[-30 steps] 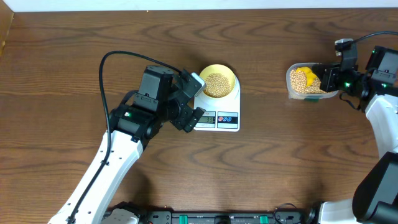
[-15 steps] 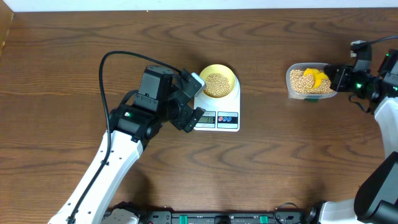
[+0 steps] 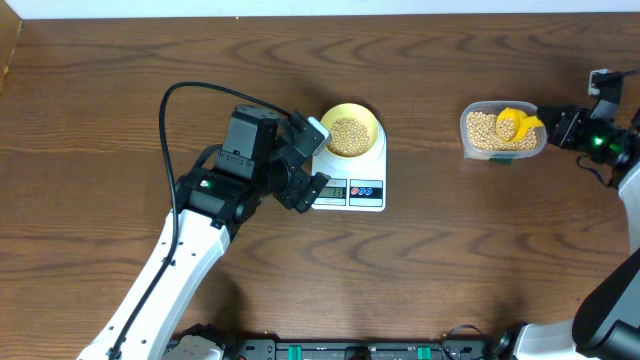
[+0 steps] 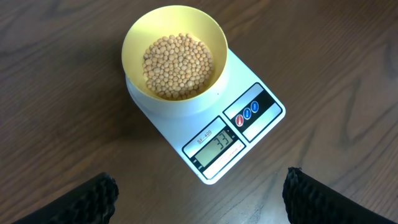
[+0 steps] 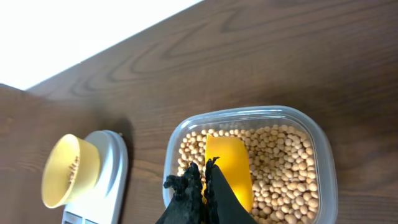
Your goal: Scoop item into bowl and weigh 50g on scale
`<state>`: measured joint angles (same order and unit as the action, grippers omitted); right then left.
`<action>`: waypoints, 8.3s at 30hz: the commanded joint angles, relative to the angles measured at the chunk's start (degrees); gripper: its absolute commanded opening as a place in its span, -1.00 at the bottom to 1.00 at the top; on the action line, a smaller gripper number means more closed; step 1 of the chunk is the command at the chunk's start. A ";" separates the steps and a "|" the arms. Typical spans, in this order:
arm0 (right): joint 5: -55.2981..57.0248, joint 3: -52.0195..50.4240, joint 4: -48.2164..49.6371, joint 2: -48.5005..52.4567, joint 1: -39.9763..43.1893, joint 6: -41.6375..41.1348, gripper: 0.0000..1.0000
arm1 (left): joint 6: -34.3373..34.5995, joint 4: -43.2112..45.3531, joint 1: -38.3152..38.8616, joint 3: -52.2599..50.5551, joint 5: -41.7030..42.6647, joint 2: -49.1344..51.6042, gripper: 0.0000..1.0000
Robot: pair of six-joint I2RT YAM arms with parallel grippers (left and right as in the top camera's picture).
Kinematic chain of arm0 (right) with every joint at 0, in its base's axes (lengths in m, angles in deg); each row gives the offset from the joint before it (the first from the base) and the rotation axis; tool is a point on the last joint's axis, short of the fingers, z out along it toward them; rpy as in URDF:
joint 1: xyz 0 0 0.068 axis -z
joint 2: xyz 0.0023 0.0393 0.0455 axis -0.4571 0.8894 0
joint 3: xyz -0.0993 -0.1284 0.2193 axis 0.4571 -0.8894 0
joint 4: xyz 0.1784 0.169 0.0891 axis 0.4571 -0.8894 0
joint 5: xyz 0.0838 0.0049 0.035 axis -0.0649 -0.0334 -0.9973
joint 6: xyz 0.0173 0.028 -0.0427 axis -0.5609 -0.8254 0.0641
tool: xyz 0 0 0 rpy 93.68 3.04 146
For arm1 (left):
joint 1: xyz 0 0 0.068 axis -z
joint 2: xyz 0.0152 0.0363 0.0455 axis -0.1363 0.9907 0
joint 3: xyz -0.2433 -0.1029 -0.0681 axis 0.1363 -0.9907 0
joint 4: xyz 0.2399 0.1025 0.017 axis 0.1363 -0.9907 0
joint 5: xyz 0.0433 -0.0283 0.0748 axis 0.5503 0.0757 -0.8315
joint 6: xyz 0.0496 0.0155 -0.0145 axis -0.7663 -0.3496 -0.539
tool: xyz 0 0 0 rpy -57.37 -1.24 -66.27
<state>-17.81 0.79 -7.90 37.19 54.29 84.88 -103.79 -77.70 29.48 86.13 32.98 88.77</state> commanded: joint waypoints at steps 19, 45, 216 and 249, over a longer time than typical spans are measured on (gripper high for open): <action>-11.96 0.07 5.38 0.63 1.84 -15.02 -0.98 | -0.96 0.07 0.07 -0.39 -0.02 -0.83 0.74; -16.55 0.07 9.22 0.63 -8.79 -27.06 -0.98 | -0.96 0.04 0.07 -0.39 -0.02 -0.83 0.74; 6.75 0.04 21.77 2.67 -44.06 10.49 -0.98 | -0.96 0.04 0.07 -0.39 -0.02 -0.83 0.74; 6.80 0.04 21.40 2.67 -44.06 11.34 -0.98 | -0.96 0.04 0.07 -0.39 -0.02 -0.83 0.74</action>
<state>-10.44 0.79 13.51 39.46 10.55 95.39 -103.79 -77.68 29.48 86.13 32.96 88.77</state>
